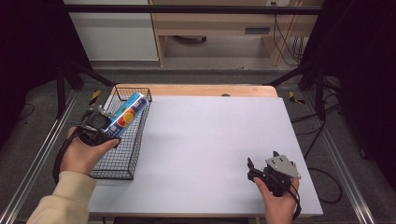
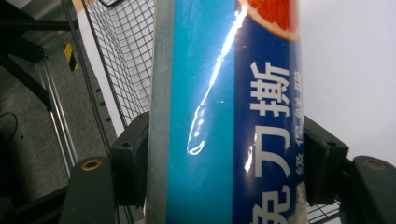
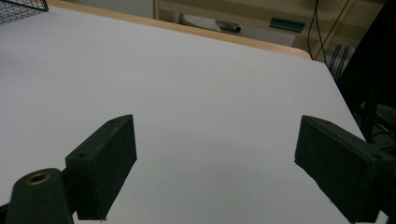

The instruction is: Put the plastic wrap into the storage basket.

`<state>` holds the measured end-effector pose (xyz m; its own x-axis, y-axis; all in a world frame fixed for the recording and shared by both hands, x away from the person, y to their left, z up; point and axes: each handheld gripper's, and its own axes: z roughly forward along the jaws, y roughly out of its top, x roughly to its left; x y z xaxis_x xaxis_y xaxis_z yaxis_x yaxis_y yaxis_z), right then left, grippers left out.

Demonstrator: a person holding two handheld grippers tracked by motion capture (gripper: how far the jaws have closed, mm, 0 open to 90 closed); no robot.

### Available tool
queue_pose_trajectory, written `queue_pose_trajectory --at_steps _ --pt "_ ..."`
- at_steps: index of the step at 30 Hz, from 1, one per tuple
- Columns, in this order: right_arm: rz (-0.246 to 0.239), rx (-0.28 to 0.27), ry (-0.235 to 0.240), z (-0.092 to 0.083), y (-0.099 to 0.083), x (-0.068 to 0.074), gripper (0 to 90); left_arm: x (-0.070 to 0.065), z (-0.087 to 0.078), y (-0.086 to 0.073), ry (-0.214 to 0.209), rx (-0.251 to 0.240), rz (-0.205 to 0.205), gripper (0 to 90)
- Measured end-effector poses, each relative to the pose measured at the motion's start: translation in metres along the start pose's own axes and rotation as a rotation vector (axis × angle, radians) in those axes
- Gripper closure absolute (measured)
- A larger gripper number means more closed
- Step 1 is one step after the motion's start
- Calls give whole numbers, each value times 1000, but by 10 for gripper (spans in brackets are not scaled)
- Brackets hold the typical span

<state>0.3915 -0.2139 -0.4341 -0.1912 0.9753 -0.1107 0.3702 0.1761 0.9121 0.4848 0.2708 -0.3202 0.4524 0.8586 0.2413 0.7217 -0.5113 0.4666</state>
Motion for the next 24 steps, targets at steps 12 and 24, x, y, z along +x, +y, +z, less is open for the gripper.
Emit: queue_pose_trajectory --at_steps 12,24 --pt "3 -1 4 0 0 -1 129 0 7 -1 -1 43 12 319" --pt "3 -2 6 -1 1 -1 129 3 16 -9 -8 78 6 319"
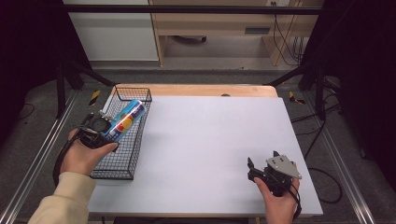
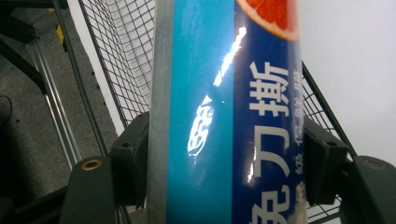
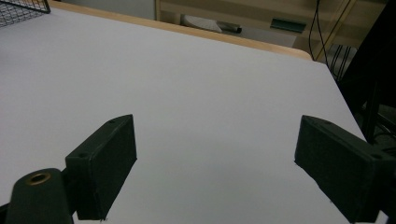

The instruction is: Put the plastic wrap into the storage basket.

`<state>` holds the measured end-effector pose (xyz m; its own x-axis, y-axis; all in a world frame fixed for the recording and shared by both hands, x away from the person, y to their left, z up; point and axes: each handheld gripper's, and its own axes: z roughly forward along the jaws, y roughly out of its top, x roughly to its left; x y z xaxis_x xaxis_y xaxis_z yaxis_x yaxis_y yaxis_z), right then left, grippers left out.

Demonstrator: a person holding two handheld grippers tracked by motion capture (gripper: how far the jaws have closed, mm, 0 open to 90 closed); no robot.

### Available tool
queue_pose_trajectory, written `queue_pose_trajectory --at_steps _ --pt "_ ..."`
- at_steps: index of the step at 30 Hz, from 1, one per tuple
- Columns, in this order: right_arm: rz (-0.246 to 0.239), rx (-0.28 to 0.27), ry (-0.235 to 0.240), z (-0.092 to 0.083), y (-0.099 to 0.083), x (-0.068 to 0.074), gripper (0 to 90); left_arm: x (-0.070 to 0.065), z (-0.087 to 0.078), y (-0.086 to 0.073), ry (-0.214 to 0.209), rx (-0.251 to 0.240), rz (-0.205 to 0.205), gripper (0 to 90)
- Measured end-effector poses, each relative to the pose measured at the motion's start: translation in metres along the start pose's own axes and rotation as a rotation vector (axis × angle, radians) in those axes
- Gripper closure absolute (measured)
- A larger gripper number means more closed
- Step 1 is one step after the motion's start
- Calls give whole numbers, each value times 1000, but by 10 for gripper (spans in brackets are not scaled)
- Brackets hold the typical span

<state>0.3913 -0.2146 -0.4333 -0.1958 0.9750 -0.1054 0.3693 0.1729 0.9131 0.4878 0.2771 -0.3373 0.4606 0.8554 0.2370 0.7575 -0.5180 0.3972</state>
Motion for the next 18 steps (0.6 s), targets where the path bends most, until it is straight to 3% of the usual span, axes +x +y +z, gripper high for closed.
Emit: queue_pose_trajectory --at_steps 18 --pt "1 -1 -1 0 0 -1 129 1 7 -2 -4 25 -15 319"
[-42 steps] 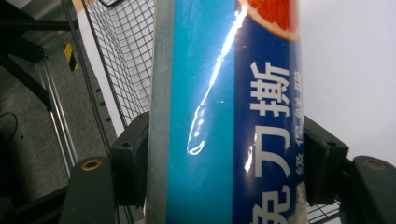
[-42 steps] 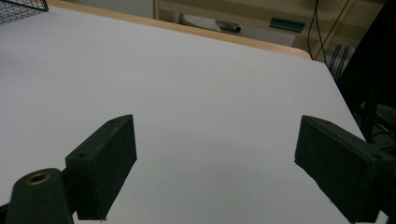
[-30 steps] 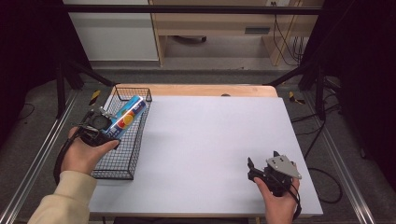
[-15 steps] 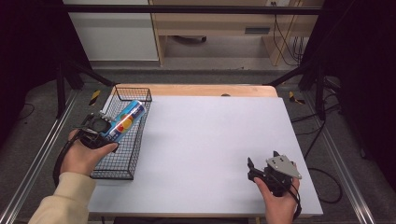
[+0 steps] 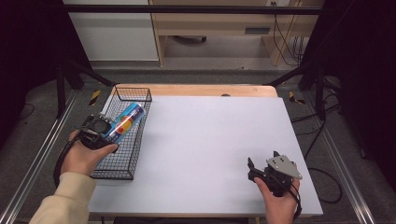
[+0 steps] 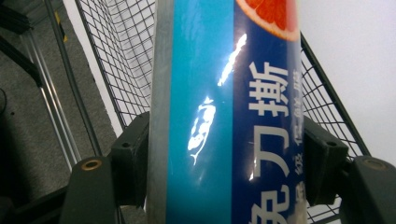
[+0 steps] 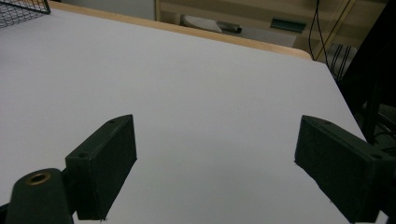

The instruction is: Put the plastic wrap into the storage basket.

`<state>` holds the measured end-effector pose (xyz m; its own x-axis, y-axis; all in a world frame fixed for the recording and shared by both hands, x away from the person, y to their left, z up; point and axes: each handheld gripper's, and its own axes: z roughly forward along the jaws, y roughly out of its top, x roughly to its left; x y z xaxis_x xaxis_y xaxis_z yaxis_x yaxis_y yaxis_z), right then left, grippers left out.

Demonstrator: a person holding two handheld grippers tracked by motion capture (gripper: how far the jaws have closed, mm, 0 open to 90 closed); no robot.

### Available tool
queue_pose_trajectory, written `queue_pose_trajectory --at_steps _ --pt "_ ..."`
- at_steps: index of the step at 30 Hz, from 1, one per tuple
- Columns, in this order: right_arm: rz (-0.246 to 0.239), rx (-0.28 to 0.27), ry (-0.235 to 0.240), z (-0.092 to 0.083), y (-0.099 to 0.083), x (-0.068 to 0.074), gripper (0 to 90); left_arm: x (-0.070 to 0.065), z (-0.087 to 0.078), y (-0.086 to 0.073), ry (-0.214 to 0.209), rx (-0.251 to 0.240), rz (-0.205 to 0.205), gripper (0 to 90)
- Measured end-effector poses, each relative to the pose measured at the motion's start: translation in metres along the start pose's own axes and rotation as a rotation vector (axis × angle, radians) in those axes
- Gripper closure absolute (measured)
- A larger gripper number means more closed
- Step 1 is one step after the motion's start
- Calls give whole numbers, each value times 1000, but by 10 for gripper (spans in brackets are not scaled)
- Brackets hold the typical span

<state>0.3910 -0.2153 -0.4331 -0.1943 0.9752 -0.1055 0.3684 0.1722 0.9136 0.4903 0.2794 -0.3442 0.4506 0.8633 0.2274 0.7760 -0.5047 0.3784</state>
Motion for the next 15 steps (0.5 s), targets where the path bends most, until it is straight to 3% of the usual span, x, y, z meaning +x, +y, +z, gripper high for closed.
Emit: queue_pose_trajectory --at_steps 15 --pt "3 3 5 0 0 0 129 3 6 5 8 29 -37 319"
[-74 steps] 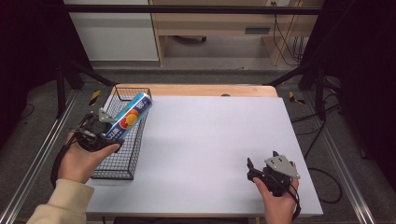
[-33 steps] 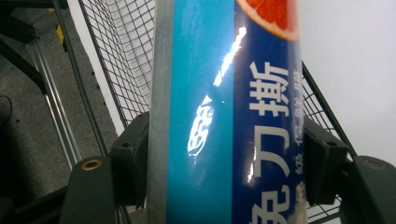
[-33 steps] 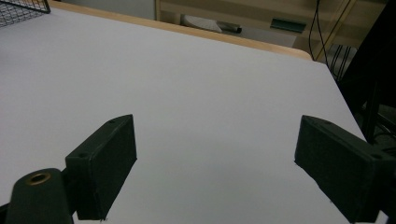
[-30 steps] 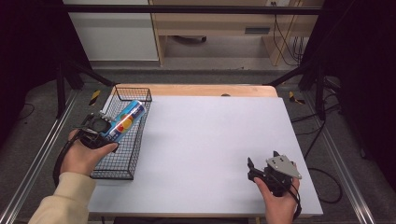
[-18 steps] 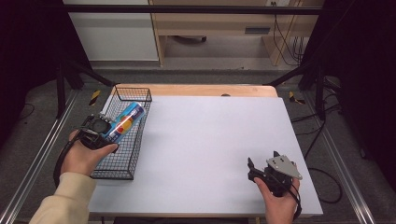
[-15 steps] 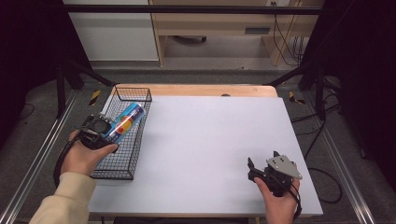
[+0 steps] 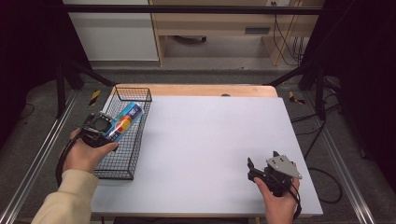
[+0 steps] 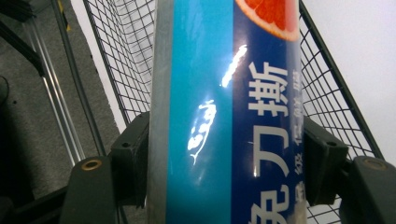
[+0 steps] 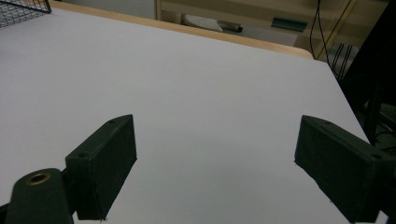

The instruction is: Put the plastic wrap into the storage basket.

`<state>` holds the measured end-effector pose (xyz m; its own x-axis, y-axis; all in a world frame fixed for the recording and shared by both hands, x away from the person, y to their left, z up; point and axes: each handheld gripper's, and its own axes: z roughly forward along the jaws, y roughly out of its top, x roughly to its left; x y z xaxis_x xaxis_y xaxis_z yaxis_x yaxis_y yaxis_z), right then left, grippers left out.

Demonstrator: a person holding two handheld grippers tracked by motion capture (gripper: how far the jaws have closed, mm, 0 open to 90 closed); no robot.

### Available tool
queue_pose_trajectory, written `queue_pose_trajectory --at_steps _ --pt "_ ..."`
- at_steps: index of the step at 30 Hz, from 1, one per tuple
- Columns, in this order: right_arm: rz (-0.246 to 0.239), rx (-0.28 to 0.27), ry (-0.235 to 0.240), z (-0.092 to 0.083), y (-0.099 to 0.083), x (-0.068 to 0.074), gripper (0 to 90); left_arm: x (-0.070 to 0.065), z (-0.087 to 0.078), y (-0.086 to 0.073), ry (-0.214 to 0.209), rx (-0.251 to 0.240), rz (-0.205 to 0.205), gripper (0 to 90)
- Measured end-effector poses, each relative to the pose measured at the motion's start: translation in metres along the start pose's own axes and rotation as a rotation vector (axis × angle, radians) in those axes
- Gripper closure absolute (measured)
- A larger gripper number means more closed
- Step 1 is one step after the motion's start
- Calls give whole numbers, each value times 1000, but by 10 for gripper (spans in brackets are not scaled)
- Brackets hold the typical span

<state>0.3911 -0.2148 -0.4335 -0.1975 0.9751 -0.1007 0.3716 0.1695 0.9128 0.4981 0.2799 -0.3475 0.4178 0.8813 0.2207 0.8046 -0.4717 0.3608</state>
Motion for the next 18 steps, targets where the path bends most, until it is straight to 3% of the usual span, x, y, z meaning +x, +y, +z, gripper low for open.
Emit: queue_pose_trajectory --at_steps 9,18 --pt "1 -1 1 0 0 0 129 1 4 4 42 43 4 319" --pt "2 0 2 0 0 0 129 1 10 6 57 73 0 319"
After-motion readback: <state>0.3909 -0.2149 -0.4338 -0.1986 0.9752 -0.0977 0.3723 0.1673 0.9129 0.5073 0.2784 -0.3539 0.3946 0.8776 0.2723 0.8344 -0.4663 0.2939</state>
